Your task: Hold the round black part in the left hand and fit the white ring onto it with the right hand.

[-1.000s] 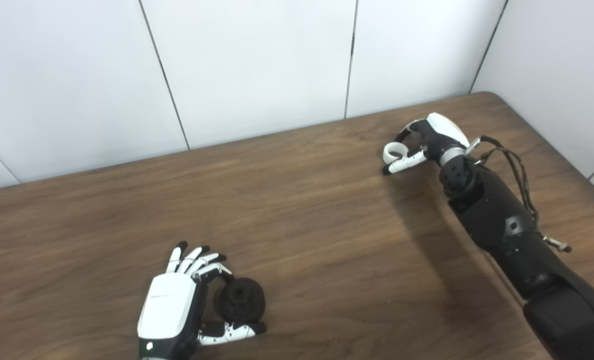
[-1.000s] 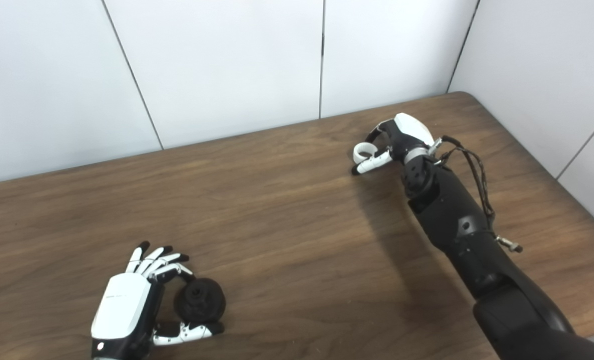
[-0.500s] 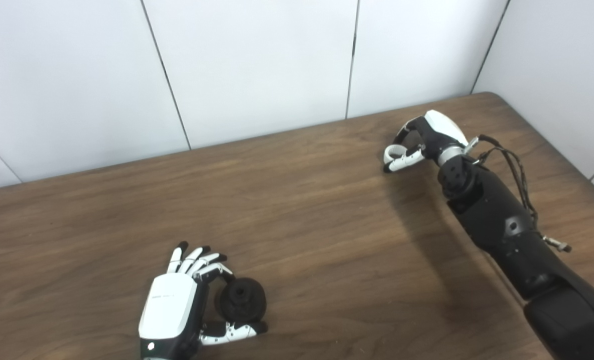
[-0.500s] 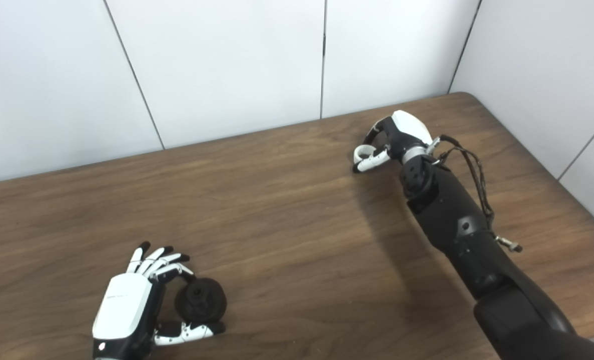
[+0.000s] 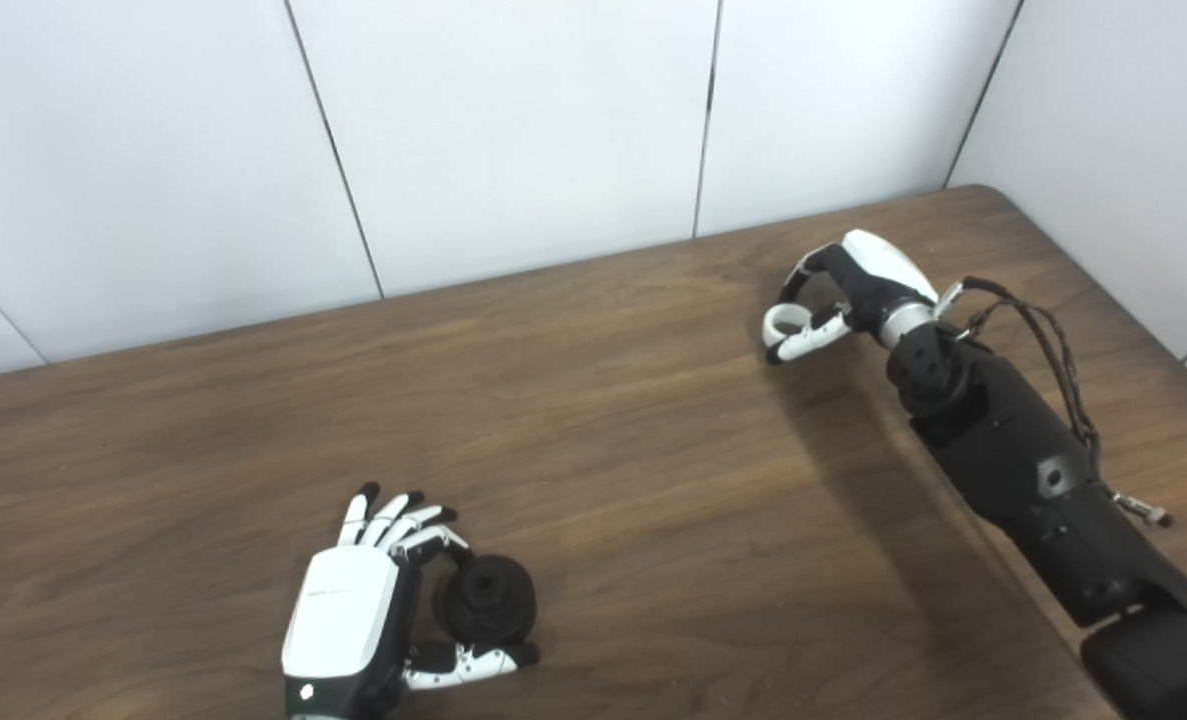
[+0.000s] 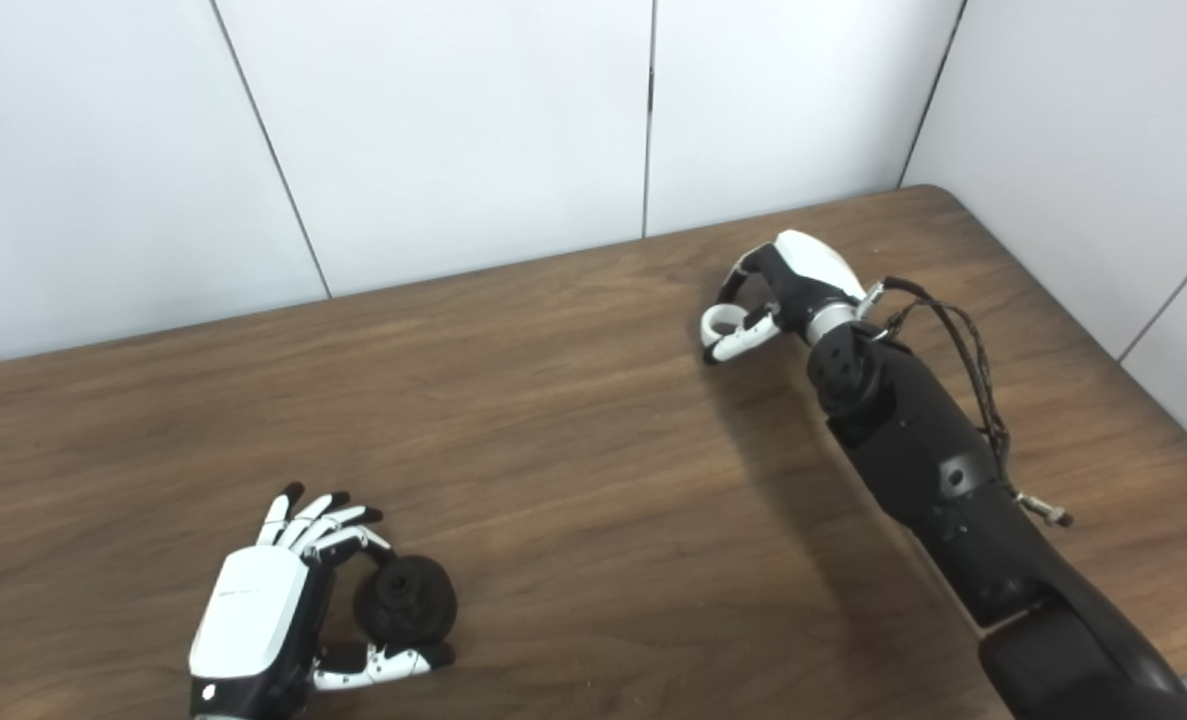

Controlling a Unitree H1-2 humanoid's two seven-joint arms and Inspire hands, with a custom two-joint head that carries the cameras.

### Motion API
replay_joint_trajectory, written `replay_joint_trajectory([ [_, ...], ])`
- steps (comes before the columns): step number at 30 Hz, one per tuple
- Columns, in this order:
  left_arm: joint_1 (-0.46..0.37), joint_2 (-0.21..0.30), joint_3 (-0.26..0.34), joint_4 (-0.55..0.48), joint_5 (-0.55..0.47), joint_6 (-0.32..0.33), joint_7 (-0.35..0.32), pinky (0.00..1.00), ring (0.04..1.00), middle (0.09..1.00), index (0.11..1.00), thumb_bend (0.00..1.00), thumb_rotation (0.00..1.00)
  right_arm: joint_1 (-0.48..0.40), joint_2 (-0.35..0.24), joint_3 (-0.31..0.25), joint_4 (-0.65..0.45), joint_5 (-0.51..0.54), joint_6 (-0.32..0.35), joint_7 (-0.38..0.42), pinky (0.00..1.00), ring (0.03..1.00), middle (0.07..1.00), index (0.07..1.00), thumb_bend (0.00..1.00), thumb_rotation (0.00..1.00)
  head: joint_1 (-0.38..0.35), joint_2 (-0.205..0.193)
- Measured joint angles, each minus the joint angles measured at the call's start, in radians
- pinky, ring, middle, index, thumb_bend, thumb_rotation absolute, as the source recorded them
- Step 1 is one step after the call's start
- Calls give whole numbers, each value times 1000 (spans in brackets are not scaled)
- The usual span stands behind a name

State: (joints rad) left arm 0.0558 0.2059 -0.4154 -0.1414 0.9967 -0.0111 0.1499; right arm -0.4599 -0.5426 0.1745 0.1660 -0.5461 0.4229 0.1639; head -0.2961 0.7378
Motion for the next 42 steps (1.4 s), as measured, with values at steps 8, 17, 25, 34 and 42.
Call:
replay_joint_trajectory([
  [8,1,-18,-8,-2,18,6,-4,1000,879,768,484,525,57,37,0,39,-259,-14,9,104,971,986,857,485,524,134,43,8],
  [17,3,-39,-23,-3,42,18,-3,1000,877,769,484,525,57,93,50,76,-494,-98,46,265,1000,989,847,485,524,135,130,23],
  [25,3,-70,-49,-3,75,44,-2,1000,890,776,484,525,57,125,124,103,-654,-147,45,383,1000,983,860,484,524,135,215,41],
  [34,4,-93,-68,-2,97,72,-6,1000,900,784,484,525,59,157,163,123,-749,-153,45,455,1000,984,860,484,524,135,259,60],
  [42,4,-105,-76,-2,98,82,-15,1000,900,784,484,525,59,199,224,153,-791,-170,45,515,1000,991,862,484,523,133,272,72],
])
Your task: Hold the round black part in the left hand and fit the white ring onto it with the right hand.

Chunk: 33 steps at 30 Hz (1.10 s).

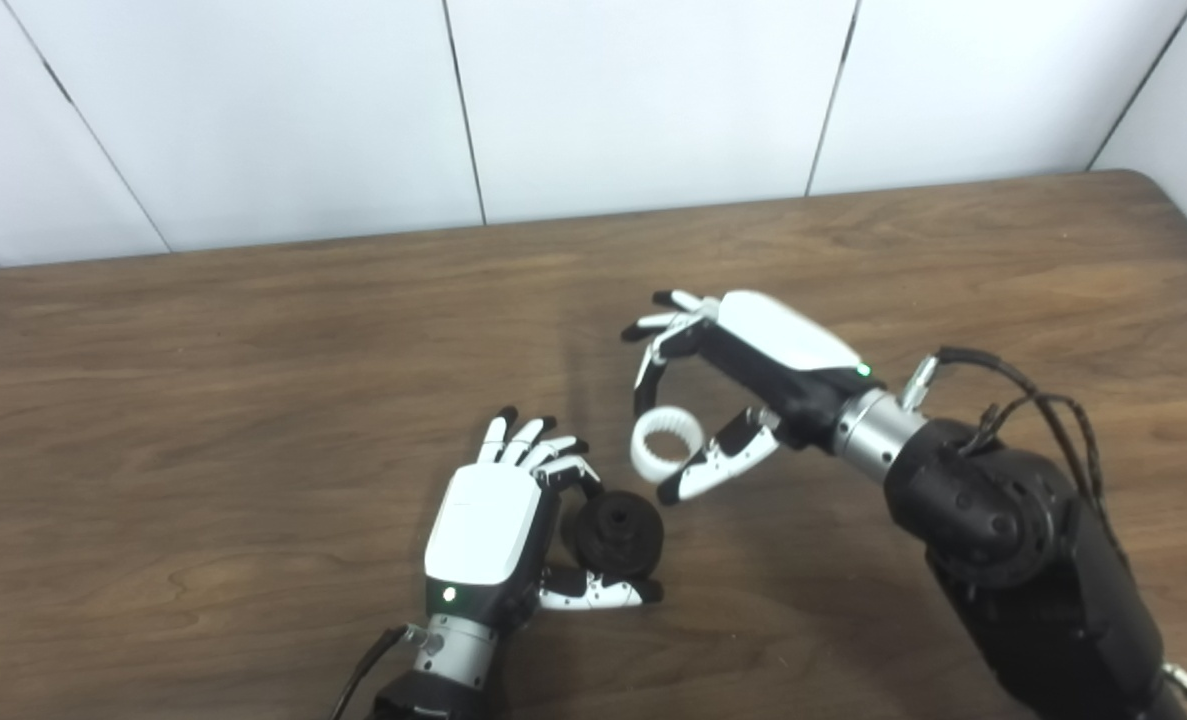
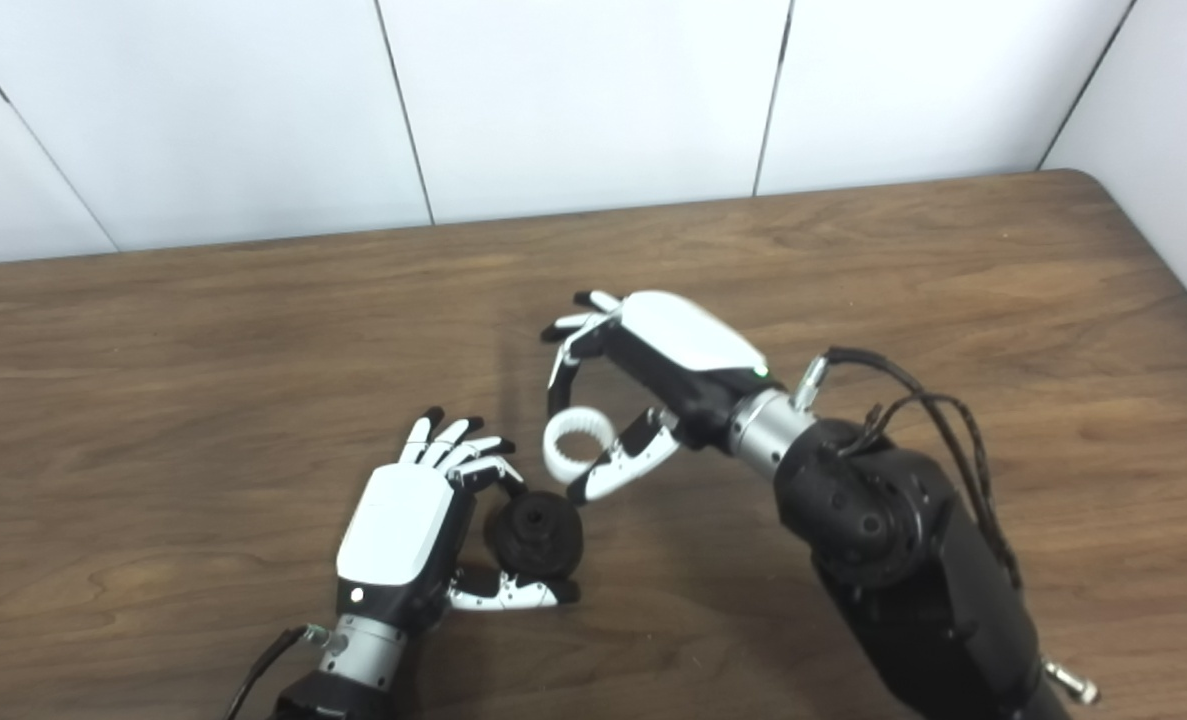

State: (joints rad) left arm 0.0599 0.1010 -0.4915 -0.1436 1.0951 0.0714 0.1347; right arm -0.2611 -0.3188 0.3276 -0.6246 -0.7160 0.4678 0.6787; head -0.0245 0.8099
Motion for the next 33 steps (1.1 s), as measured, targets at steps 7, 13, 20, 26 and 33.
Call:
replay_joint_trajectory([
  [7,0,-3,-1,0,2,6,-5,1000,900,784,485,525,59,13,3,32,1,0,-2,8,1000,1000,870,484,522,131,3,5],
  [13,-1,-6,-3,0,2,11,-7,1000,898,781,485,525,58,36,21,58,10,-1,-5,8,1000,1000,869,483,523,133,8,8],
  [20,-1,-7,-4,0,2,12,-7,1000,900,782,484,525,58,36,25,71,29,-4,-7,7,1000,1000,870,483,523,132,12,9],
  [26,-1,-8,-4,0,2,17,-8,1000,903,785,485,525,58,39,25,69,45,-2,-9,-4,1000,1000,868,483,523,132,15,12],
  [33,-2,-8,-5,0,4,28,-10,1000,900,783,484,525,58,39,25,68,63,-1,-23,-8,1000,1000,868,484,523,132,17,12],
])
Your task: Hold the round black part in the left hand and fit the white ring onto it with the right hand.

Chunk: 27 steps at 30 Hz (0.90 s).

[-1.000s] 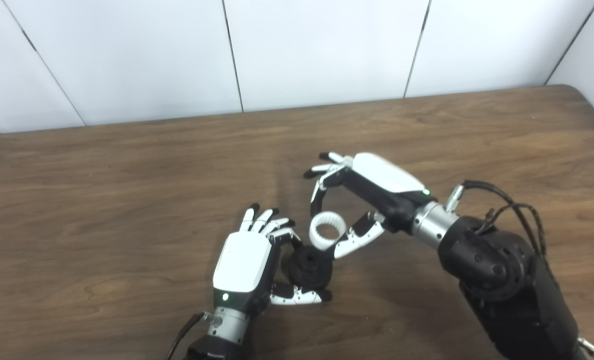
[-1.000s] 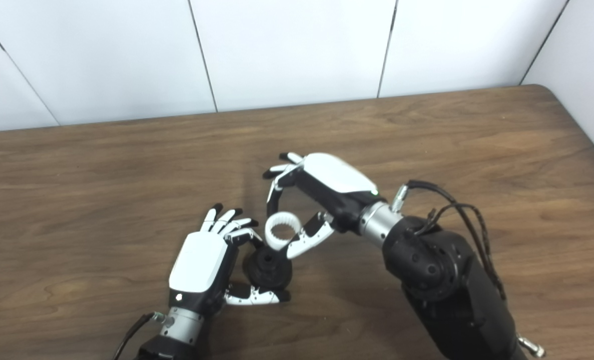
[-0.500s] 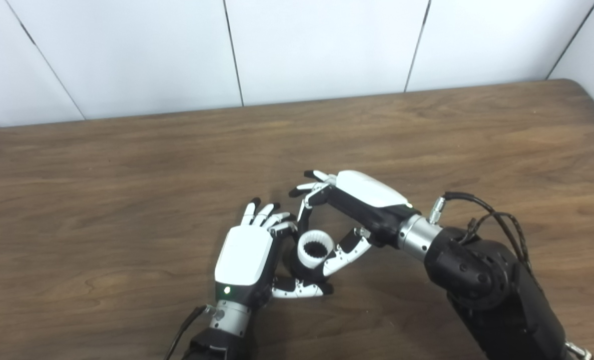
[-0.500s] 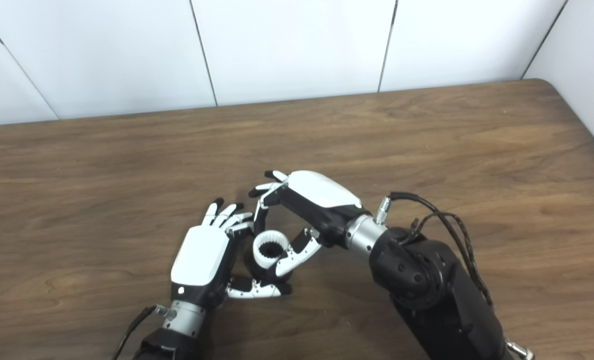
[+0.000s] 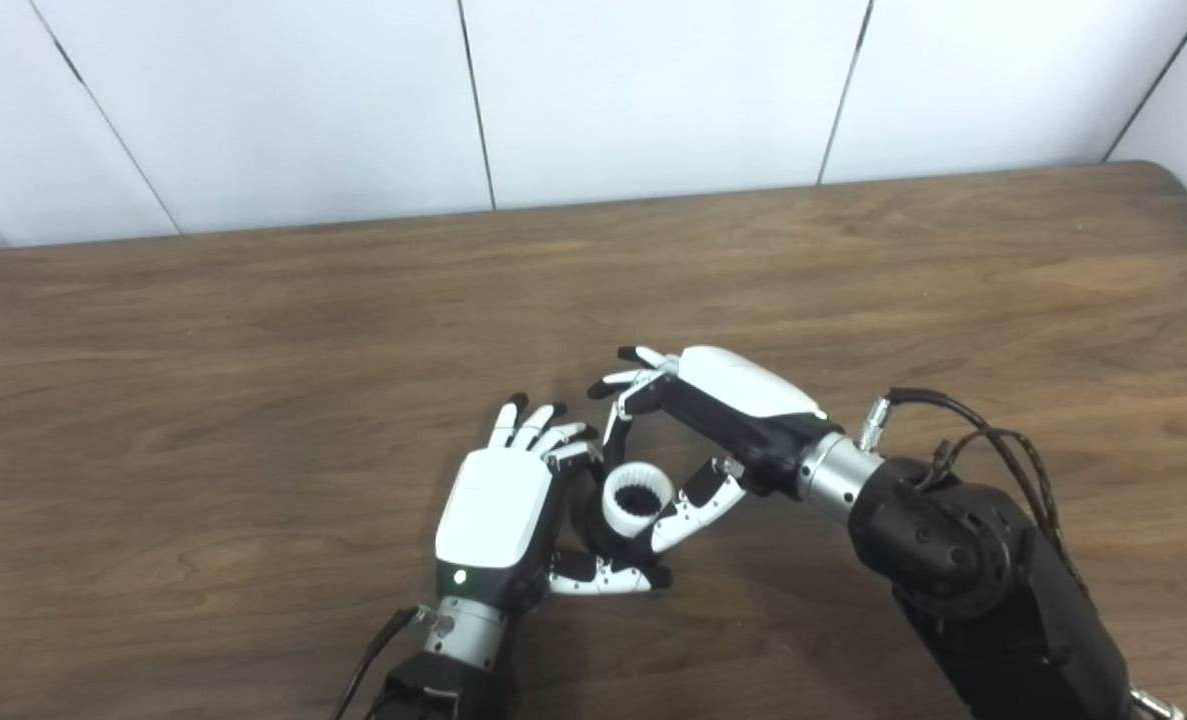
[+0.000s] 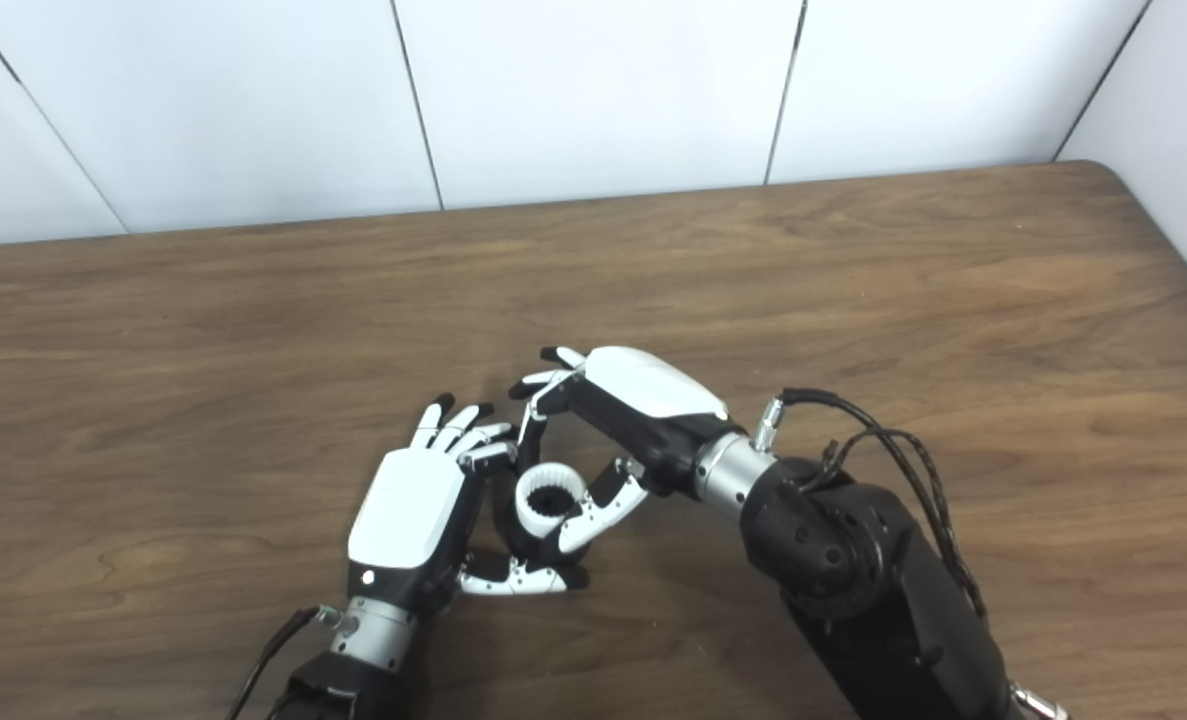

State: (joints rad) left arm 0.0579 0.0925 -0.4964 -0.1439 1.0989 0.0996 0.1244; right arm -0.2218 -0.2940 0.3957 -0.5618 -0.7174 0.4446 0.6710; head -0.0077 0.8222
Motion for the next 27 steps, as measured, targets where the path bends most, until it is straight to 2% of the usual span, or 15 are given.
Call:
replay_joint_trajectory([
  [27,0,0,-4,-1,1,4,0,1000,900,777,484,525,57,23,31,6,51,-15,-30,-68,1000,997,864,484,522,130,5,-2],
])
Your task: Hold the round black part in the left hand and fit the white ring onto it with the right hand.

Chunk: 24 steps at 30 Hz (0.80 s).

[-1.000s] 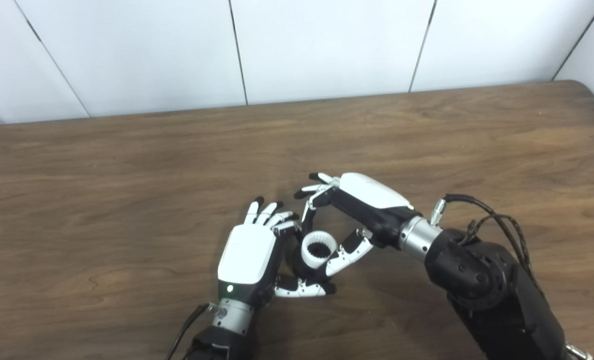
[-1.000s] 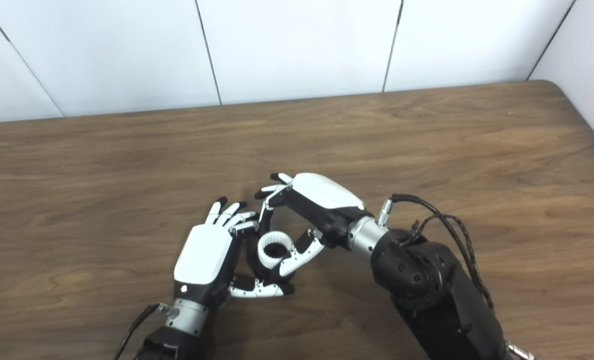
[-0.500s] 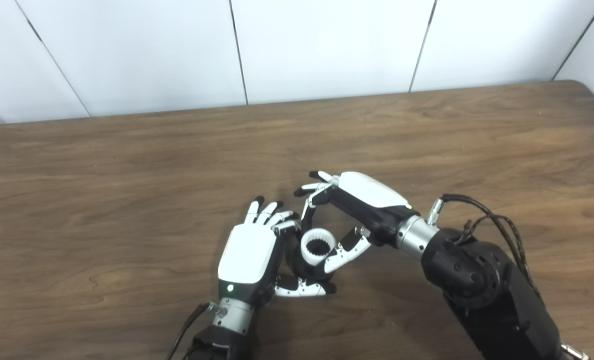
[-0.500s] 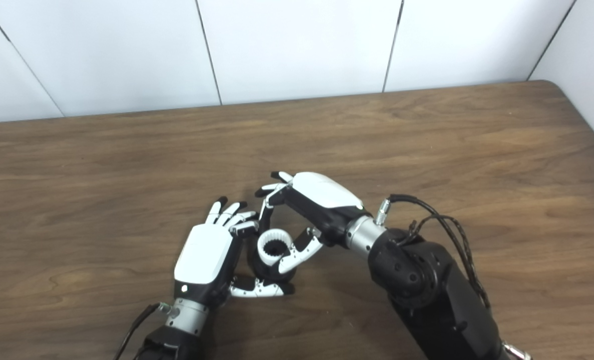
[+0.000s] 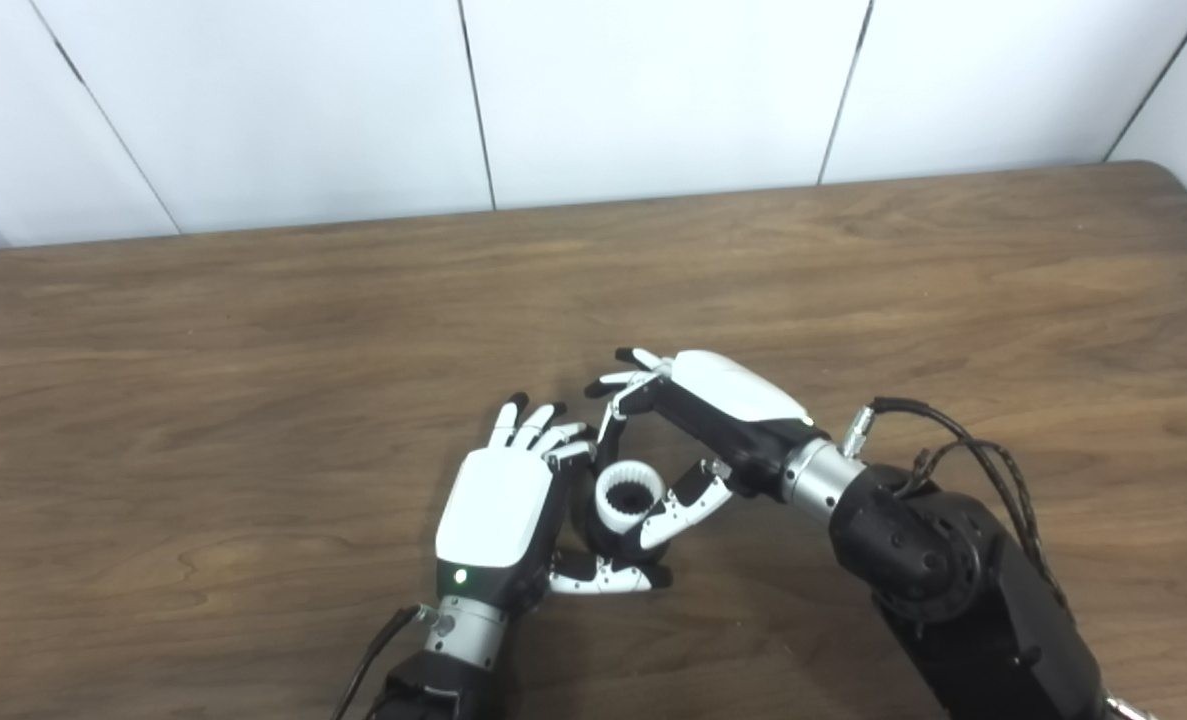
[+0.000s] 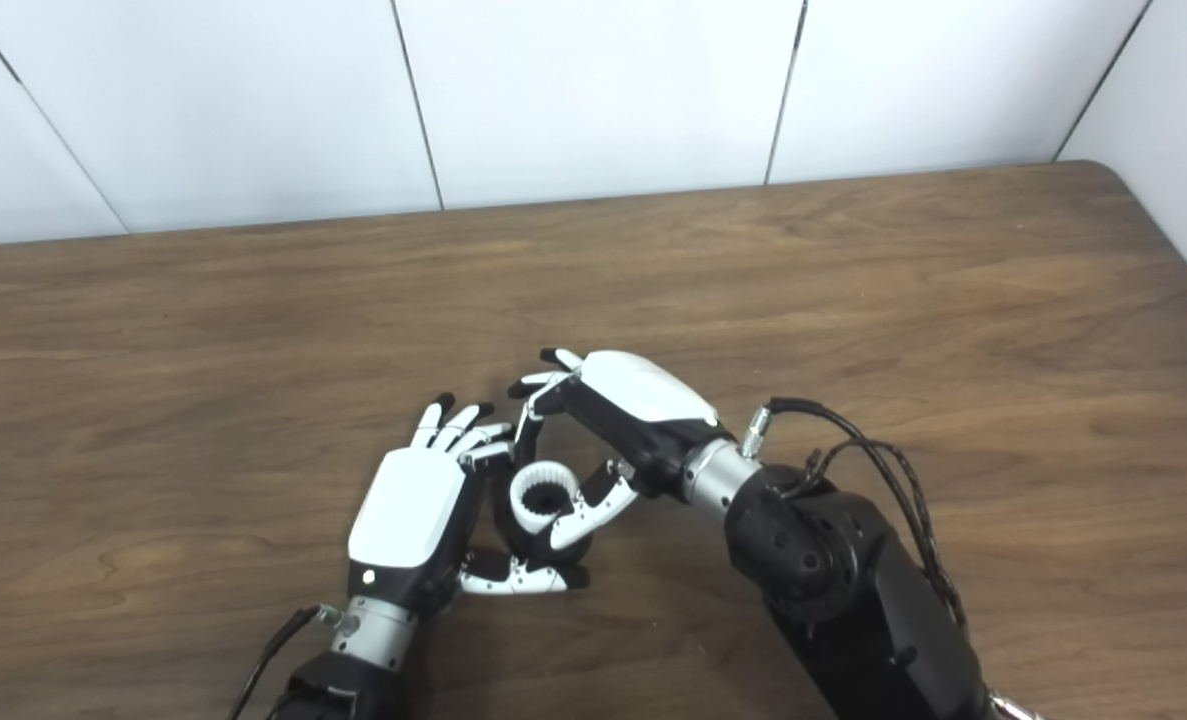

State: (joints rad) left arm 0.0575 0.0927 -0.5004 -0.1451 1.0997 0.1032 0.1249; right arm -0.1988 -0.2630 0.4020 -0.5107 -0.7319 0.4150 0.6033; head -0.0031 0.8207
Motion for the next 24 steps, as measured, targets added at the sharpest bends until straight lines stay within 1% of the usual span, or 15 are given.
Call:
replay_joint_trajectory([
  [18,0,0,-1,0,2,1,0,1000,905,785,485,525,58,10,-2,-1,21,1,-23,-6,1000,990,863,485,523,134,-2,2],
  [24,0,0,-1,0,2,1,0,1000,907,786,485,525,58,10,-3,-1,22,1,-24,-7,1000,1000,882,492,525,148,0,0],
])
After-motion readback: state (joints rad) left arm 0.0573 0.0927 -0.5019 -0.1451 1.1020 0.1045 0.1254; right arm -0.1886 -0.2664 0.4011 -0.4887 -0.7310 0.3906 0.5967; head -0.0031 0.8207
